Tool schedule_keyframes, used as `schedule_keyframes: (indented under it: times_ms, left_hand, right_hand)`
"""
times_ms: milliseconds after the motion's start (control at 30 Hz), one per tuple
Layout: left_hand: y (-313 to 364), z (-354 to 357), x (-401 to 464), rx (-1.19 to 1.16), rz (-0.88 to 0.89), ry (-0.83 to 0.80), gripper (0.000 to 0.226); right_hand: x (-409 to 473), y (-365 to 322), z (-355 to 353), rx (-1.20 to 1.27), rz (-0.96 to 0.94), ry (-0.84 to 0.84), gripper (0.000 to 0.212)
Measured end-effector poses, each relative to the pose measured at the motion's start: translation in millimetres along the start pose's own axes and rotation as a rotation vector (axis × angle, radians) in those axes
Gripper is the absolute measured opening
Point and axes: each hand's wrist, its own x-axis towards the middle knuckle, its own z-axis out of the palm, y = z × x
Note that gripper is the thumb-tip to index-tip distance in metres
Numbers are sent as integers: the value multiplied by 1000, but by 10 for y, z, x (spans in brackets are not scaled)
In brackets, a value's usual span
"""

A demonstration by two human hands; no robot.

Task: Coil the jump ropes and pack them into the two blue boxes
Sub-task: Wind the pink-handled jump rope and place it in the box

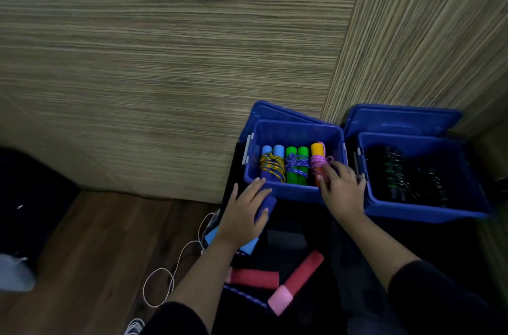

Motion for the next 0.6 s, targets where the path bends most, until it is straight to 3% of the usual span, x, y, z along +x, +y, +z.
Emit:
schedule_keyframes:
  times_ms: [167, 300, 433, 500, 600]
  left_hand:
    - [73, -40, -451, -93, 49, -179, 48]
    - [90, -38, -849, -116, 82, -304, 49]
    - [103, -9, -1098, -7, 126, -351, 46]
    - [108, -6, -1185, 89, 79, -449, 47]
    - [90, 22, -1322, 198, -12, -583, 58]
  right_hand:
    - [-621, -314, 21, 40, 78, 37, 46]
    - [-1166, -593, 86, 40, 138, -183, 55]
    - [-1626, -800, 168, 74, 297, -490, 66]
    - [-1799, -880, 183, 118, 388, -617, 67]
    - [-2023, -930, 210, 222, 504, -614, 66]
